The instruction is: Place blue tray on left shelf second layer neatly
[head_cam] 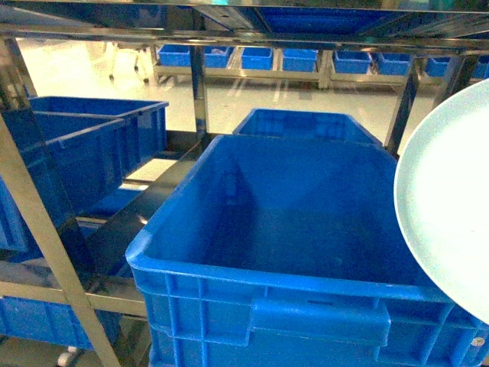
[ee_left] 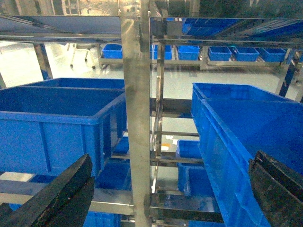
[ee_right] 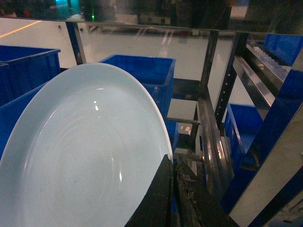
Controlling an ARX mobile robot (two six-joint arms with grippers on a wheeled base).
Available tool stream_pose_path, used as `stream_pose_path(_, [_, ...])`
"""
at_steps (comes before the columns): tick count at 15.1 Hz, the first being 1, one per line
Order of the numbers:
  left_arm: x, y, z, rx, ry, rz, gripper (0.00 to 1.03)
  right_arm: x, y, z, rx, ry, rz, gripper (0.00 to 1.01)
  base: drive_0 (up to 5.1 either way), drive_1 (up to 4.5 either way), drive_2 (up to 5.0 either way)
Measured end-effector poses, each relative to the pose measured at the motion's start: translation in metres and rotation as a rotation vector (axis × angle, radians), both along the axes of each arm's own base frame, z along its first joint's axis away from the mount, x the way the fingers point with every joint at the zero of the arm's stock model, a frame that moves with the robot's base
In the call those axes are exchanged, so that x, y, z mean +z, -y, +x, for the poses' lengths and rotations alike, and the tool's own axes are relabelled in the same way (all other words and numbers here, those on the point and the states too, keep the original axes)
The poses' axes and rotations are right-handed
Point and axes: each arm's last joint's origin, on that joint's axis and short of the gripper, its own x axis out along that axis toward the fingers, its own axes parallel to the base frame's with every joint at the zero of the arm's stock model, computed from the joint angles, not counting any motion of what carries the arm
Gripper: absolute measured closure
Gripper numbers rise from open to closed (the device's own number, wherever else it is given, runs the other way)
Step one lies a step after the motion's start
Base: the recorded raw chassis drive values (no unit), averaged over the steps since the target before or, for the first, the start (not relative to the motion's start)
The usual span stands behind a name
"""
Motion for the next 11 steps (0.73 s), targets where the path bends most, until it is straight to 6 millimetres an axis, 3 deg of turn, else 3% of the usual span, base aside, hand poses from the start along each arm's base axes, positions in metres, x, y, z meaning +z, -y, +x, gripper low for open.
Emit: stream_pose_path(11, [0.000, 0.000, 0.000, 0.000, 0.000, 0.000, 0.05, 0.005, -0.018, 0.030, 0.012, -0.237, 0.427, 0.99, 0.0, 0.00, 0.0])
